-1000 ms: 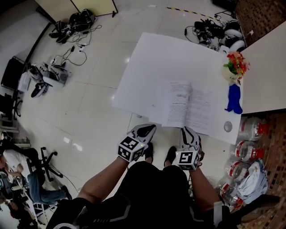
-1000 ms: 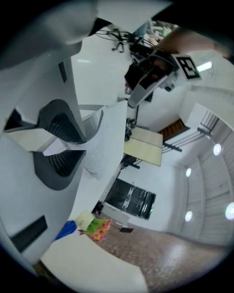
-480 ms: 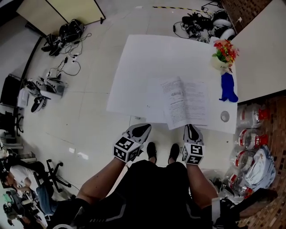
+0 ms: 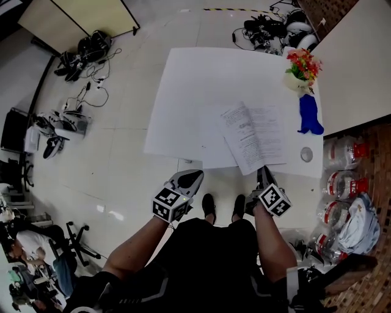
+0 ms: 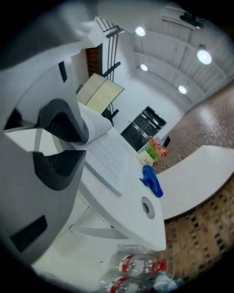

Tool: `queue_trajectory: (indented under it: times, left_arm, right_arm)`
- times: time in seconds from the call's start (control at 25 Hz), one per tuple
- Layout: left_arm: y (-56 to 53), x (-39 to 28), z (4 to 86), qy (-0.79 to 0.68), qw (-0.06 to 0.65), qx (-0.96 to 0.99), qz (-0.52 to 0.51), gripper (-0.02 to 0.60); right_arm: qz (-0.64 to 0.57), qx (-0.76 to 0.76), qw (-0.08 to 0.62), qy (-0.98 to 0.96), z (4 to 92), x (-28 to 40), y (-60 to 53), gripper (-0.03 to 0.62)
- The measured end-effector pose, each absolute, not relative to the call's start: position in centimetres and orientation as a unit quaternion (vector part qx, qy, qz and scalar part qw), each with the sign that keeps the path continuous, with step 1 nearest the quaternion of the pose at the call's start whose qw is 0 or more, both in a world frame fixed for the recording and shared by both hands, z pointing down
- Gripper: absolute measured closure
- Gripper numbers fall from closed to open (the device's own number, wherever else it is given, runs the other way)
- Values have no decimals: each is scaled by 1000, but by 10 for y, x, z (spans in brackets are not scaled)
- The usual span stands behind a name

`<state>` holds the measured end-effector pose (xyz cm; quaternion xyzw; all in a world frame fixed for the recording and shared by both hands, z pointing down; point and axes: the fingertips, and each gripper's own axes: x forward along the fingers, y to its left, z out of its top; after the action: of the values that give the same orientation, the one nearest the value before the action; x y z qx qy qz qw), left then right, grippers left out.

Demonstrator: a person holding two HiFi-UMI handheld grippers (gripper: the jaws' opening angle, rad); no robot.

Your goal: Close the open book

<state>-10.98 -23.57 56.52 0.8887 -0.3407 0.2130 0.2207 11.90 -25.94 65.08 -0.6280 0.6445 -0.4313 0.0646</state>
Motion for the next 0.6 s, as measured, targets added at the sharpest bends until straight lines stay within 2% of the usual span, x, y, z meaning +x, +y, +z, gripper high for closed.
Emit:
queue_trajectory:
  times: [0.08, 0.24, 0.32, 0.6]
  left_arm:
    - [-234, -110, 566, -340, 222, 888, 215, 586]
    - [-231, -108, 565, -337, 221, 889, 216, 586]
    - [-230, -107, 565, -337, 220, 889, 217, 586]
    - [-228, -106, 566, -340, 219, 888, 219, 586]
  right_arm:
    - [-440, -629, 78, 636, 652, 122, -261, 542]
    - [-439, -632, 62, 636, 655, 127, -262, 542]
    - [-391, -640, -3, 661, 653, 127, -265, 542]
    - [-95, -597, -314, 732, 633, 112, -275, 540]
